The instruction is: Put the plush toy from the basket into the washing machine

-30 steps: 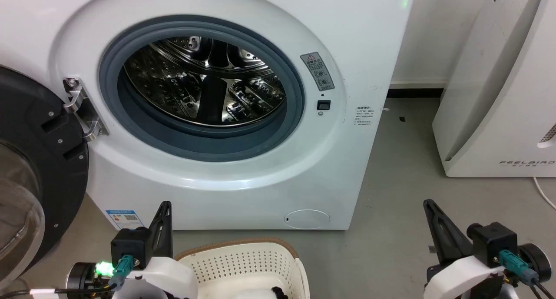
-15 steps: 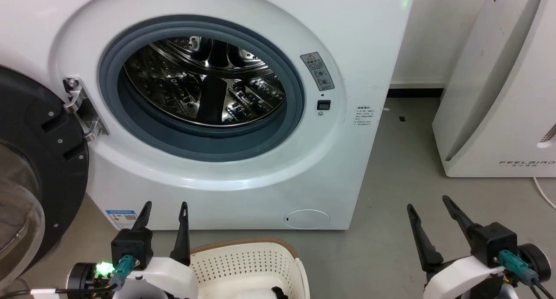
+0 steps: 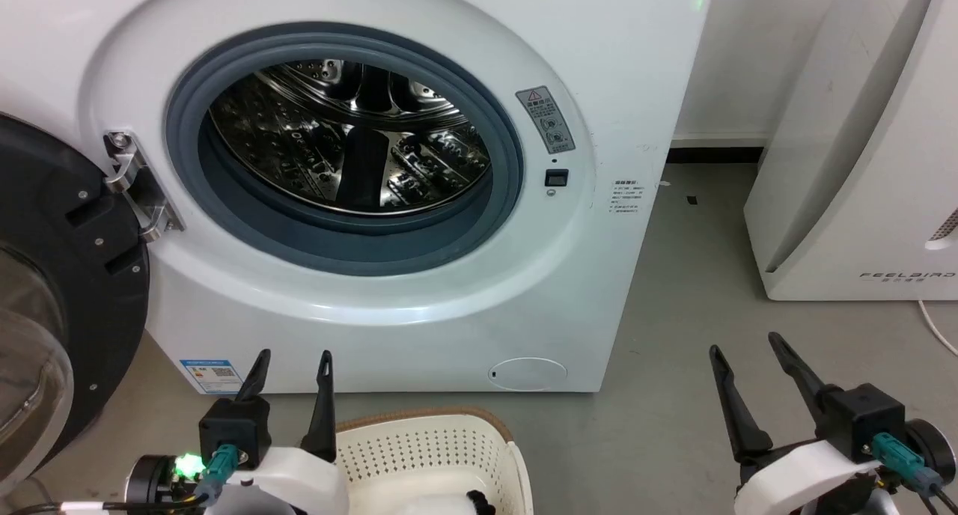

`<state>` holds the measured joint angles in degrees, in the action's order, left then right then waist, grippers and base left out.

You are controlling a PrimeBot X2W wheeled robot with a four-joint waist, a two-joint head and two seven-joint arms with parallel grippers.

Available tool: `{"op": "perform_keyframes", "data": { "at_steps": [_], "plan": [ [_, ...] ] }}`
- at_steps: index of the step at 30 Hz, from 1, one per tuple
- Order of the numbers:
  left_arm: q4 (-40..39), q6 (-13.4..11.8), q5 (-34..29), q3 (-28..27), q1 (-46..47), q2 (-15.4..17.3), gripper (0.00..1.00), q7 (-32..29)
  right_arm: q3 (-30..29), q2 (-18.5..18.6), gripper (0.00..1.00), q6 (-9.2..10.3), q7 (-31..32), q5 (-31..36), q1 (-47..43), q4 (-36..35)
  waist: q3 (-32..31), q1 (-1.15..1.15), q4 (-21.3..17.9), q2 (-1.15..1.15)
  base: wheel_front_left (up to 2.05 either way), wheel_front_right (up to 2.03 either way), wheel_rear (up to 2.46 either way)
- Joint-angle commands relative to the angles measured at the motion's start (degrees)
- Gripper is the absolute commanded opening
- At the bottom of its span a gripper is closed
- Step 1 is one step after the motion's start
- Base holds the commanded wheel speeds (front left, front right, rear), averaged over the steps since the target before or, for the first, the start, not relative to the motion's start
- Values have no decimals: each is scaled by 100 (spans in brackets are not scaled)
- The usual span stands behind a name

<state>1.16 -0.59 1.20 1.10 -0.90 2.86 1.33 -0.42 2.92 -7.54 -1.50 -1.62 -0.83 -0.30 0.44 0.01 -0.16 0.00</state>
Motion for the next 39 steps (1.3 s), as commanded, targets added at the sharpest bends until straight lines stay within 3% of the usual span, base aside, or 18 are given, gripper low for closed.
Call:
{"op": "perform_keyframes", "data": {
  "at_steps": [1, 20, 39],
  "plan": [
    [53, -21, 40, 33, 6, 1, 100, 65, -23, -1, 100, 1, -56, -55, 13, -30, 14, -1, -4, 0, 0, 0, 0],
    [656, 55, 200, 205, 320, 10, 100, 293, -168, -1, 100, 2, -283, -102, 143, -260, 503, -1, -60, 0, 0, 0, 0],
    [2194, 228, 287, 488, 1040, 114, 100, 520, -214, -2, 100, 2, -509, -140, 379, -424, 1161, -1, -237, 0, 0, 0, 0]
  ]
}}
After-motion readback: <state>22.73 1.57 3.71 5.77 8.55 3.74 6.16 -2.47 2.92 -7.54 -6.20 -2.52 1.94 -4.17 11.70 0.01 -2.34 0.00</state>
